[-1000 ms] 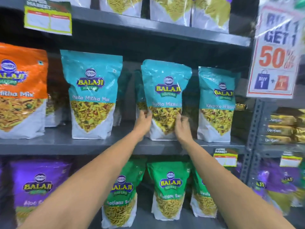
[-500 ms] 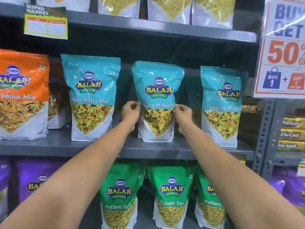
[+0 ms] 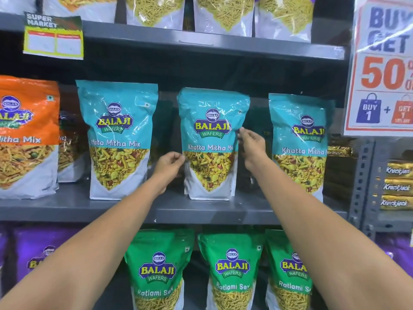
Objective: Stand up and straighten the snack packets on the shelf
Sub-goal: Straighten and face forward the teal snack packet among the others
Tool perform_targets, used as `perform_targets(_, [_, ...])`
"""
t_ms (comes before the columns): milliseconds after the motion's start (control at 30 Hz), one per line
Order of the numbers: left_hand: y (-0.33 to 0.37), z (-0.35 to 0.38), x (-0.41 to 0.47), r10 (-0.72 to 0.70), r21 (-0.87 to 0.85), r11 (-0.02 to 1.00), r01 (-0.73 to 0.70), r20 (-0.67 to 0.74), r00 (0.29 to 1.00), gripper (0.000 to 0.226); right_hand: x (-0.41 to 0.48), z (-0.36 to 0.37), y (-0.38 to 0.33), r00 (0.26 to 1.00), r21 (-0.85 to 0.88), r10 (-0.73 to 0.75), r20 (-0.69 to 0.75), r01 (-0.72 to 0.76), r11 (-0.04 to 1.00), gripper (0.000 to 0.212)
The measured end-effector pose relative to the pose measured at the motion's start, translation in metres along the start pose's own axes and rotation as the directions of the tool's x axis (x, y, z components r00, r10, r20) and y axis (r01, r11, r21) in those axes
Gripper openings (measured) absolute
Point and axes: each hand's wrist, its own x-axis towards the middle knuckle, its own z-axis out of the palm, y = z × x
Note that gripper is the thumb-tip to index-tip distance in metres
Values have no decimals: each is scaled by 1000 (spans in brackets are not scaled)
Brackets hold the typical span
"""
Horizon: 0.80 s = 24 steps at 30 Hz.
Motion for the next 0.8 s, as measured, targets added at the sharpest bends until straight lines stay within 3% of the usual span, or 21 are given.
perform_targets(167, [-4, 3, -4, 29, 31, 999, -28, -32, 999, 18, 10, 5, -10, 999, -51, -32, 30, 33, 998, 14])
perform_targets(333, [-1, -6, -4, 89, 43, 995, -87, -60, 994, 12, 14, -5, -11, 980, -174, -164, -115, 143, 974, 10])
perform_targets(467, [-4, -7, -7, 19, -70, 997, -17, 30, 999, 7, 10, -11, -6, 991, -119, -124, 50, 129, 984, 7])
perform_targets(567, [-11, -9, -12, -27, -23, 999, 29, 80, 996, 19, 2, -20, 2, 972, -68, -42, 233, 60, 996, 6])
perform_targets(700, [-21, -9, -17, -87, -39, 995, 91, 97, 991, 6, -3, -25, 7, 968, 8, -21, 251, 19, 1000, 9])
perform_targets(800, [-21, -12, -18, -116, -20, 993, 120, 125, 985, 14, -4, -26, 2, 963, 11, -3, 268, 0, 1000, 14])
